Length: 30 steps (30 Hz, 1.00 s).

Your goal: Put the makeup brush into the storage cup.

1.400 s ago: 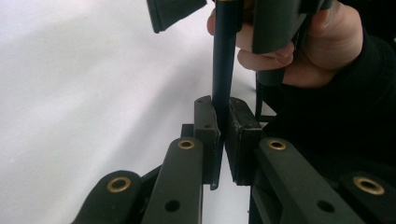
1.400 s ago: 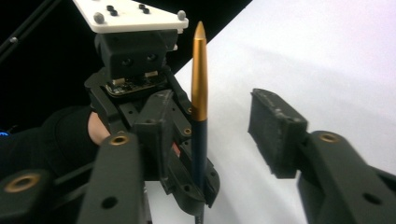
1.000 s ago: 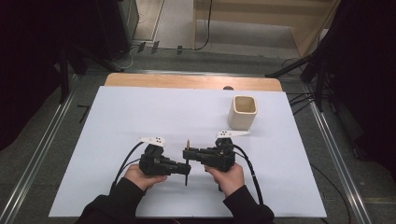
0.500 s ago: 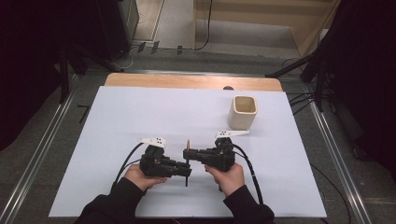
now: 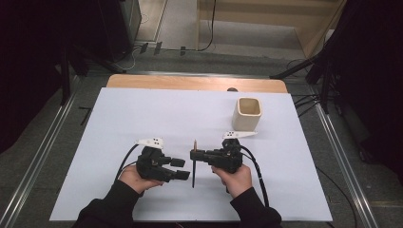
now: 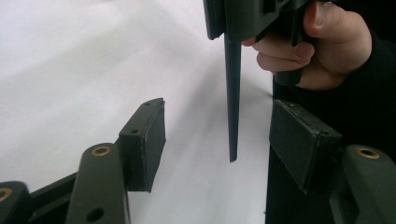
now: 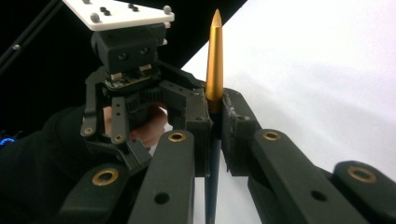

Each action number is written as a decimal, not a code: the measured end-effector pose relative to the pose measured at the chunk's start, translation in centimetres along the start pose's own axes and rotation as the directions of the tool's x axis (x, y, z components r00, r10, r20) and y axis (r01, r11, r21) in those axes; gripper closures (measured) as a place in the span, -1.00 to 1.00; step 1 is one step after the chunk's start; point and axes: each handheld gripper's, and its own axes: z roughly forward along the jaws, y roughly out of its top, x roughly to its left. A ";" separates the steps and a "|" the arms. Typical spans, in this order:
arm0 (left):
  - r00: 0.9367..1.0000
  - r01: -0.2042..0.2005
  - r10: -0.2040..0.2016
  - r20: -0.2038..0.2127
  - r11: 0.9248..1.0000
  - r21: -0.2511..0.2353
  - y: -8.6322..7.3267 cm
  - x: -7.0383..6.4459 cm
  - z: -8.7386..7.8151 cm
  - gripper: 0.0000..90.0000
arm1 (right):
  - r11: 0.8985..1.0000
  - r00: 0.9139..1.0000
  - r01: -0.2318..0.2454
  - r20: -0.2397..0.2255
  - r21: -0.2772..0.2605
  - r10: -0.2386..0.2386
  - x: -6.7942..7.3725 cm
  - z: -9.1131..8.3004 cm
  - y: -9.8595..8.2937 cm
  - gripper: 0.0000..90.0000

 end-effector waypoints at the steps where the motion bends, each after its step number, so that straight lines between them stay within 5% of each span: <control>1: 1.000 0.000 0.000 -0.006 1.000 -0.001 0.0 0.0 -0.2 -0.21 | 1.000 1.000 0.004 0.001 -0.001 -0.004 0.0 -0.1 0.0 0.85; 21: 0.991 -0.077 0.083 -0.107 0.995 0.057 -0.5 0.0 -1.7 -0.34 | 0.999 0.997 0.031 0.064 0.014 -0.032 -0.4 -1.1 0.6 0.85; 30: 0.975 -0.119 0.135 -0.175 0.988 0.100 -0.9 0.1 -2.3 -0.36 | 1.000 0.997 0.025 0.079 0.014 -0.026 -0.6 -1.4 0.7 0.85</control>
